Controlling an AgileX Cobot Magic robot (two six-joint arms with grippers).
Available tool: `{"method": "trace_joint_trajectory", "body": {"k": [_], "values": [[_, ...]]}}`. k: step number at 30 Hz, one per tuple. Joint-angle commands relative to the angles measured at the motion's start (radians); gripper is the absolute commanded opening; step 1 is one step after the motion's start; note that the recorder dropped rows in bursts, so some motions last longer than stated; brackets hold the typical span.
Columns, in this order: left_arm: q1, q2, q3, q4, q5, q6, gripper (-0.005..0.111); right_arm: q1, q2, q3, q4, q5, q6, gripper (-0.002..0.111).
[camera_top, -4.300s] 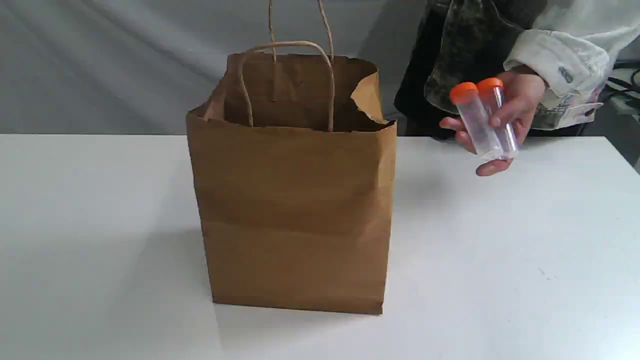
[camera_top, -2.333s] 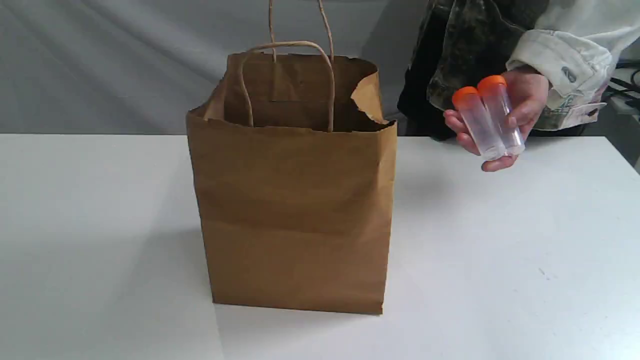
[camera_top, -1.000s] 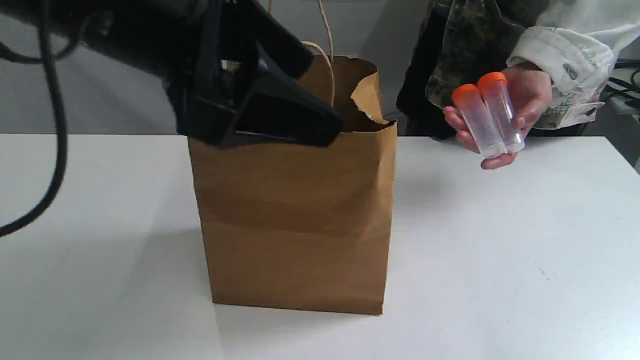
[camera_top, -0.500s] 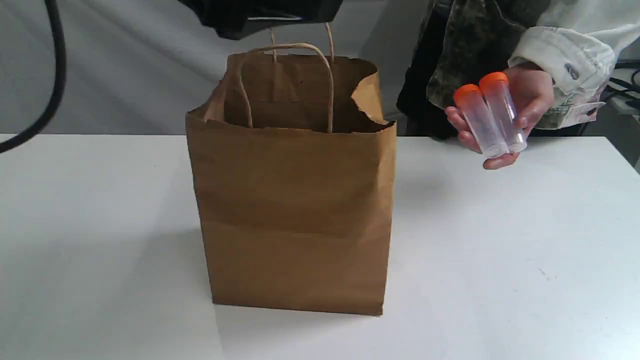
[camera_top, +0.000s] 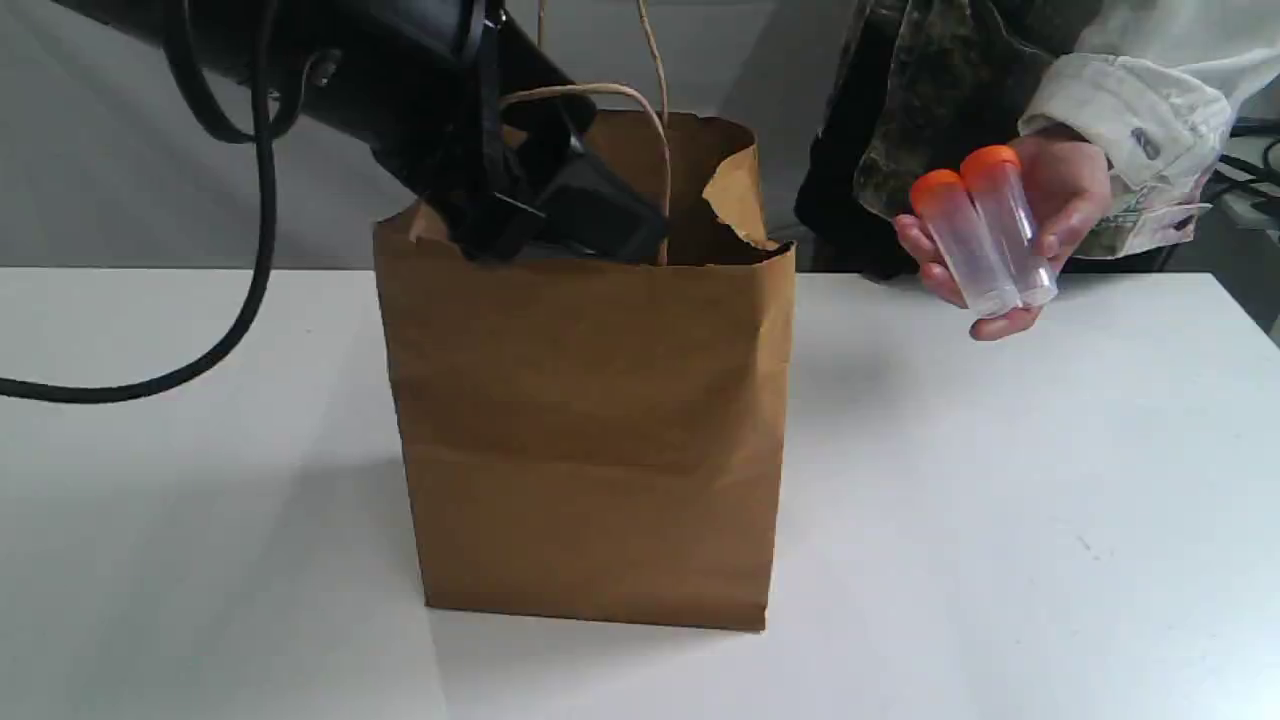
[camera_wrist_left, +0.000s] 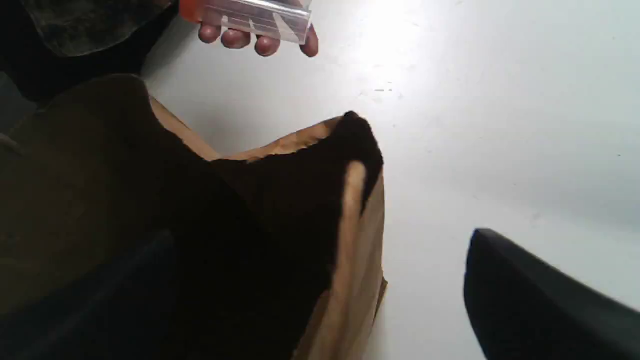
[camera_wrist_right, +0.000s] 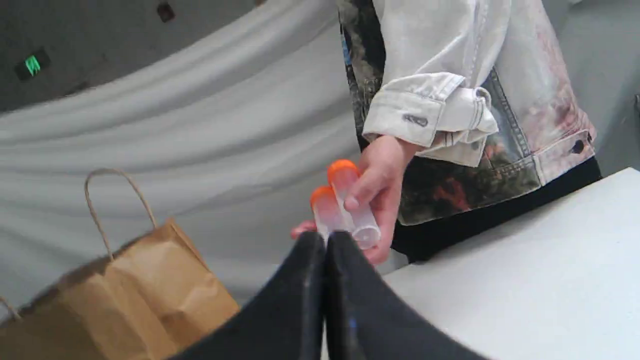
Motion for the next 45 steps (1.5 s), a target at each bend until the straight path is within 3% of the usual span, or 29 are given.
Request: {"method": "trace_joint_trajectory", "body": {"k": [1, 7, 10, 14, 18, 22, 25, 28, 32, 36, 45], "values": [[-0.006, -0.001, 0.000, -0.047, -0.006, -0.011, 0.079, 0.003, -0.002, -0.022, 0.038, -0.074, 0.054, 0.012], [-0.006, -0.001, 0.000, -0.066, -0.006, -0.011, 0.079, 0.003, 0.104, -0.222, -0.166, -0.061, 0.032, 0.039], [-0.006, -0.001, 0.000, -0.066, -0.006, -0.011, 0.079, 0.009, 0.295, -0.388, -0.171, 0.024, 0.006, 0.039], [-0.006, -0.001, 0.000, -0.066, -0.006, -0.011, 0.079, 0.081, 0.556, -0.715, -0.208, 0.298, -0.086, 0.039], [-0.006, -0.001, 0.000, -0.066, -0.006, -0.011, 0.079, 0.135, 0.818, -1.100, -0.428, 0.660, -0.138, 0.039], [-0.006, -0.001, 0.000, -0.066, -0.006, -0.011, 0.079, 0.162, 1.003, -1.426, -0.614, 0.855, -0.138, 0.040], [-0.006, -0.001, 0.000, -0.073, -0.006, -0.011, 0.079, 0.162, 1.074, -1.544, -0.702, 0.825, -0.209, 0.040], [-0.006, -0.001, 0.000, -0.074, -0.010, -0.011, 0.079, 0.162, 1.107, -1.545, -0.947, 0.733, -0.288, 0.036], [-0.006, -0.001, 0.000, -0.074, -0.014, -0.003, 0.079, 0.162, 1.125, -1.456, -1.296, 0.594, -0.265, 0.020], [-0.006, -0.001, 0.000, -0.074, -0.035, -0.003, 0.079, 0.162, 1.150, -1.459, -1.187, 0.575, -0.024, 0.008], [-0.006, -0.001, 0.000, -0.089, -0.062, -0.003, 0.079, 0.160, 1.368, -1.713, -0.885, 0.954, -0.160, 0.008]]}}
